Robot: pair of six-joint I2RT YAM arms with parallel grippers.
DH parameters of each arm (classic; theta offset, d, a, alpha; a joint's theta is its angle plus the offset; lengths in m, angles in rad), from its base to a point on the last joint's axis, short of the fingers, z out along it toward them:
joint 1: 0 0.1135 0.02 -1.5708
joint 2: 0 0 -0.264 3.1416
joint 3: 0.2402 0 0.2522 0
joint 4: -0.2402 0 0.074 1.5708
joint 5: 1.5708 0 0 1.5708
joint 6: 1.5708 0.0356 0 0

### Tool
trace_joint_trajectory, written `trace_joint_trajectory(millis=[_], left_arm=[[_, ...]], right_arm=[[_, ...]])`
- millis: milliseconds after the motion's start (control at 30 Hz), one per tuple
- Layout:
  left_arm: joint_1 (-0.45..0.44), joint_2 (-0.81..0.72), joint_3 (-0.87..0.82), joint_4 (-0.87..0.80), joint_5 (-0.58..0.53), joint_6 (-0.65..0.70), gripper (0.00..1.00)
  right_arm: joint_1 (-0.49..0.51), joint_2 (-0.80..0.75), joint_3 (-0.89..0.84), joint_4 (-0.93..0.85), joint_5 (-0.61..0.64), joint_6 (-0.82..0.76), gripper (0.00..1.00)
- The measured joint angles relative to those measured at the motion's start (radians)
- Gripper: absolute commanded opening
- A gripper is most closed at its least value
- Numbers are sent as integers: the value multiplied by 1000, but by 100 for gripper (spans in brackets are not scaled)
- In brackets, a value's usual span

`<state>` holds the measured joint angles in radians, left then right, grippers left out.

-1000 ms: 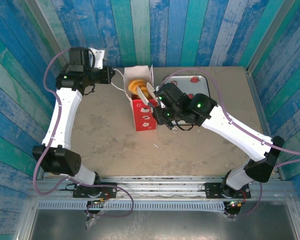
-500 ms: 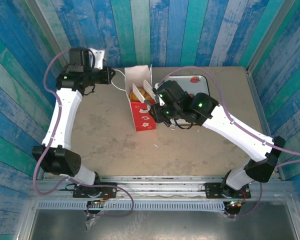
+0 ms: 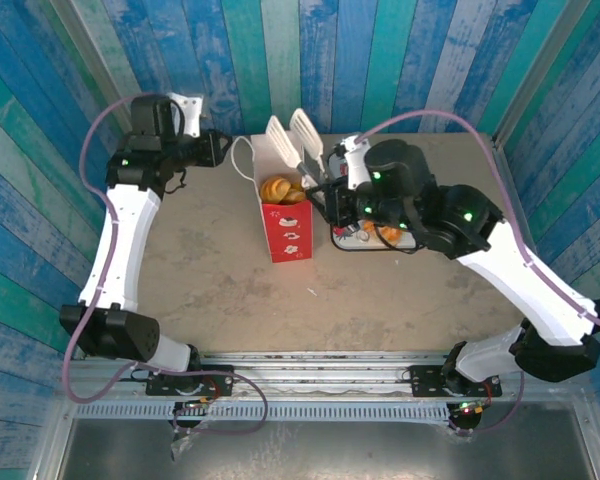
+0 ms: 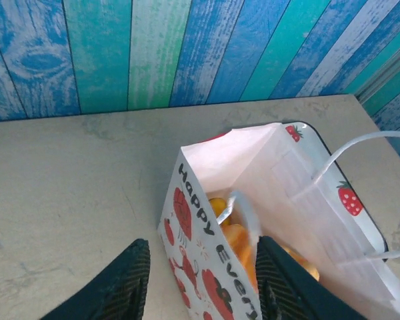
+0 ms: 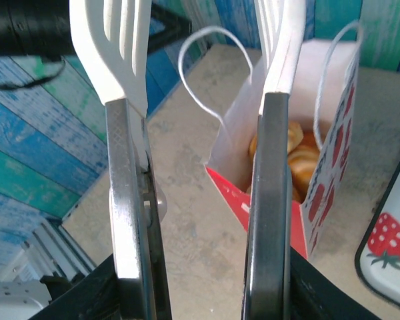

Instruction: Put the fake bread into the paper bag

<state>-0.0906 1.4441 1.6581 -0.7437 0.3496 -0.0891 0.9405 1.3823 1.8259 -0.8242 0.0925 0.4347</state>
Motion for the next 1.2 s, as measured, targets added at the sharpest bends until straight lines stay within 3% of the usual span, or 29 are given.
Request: trace_joint_trajectory(millis=[200,367,433,733,933,1200], left_arm=[[0,-101,-89,68,-49,-19,78],[0,-154,-106,109,-89,-19,99],[0,-179,-122,120,-104,-23,94],[0,-311,-212,157,-158,-29,94],[0,-402,-329,201,-157,-78,94],[0,-542,-554,227,-149,-167,94]], right_arm=[[-83,-91,27,-48,39,-7,49],[-219,-227,-57,-109,60,-6,50],[-286,-267,-98,-146,61,-6,50],[-557,-339,-307,-297,-9,-49,51],[-634,-364,-436,-336,-72,-66,51],[-658,-409,-570,-335,-99,-81,53]])
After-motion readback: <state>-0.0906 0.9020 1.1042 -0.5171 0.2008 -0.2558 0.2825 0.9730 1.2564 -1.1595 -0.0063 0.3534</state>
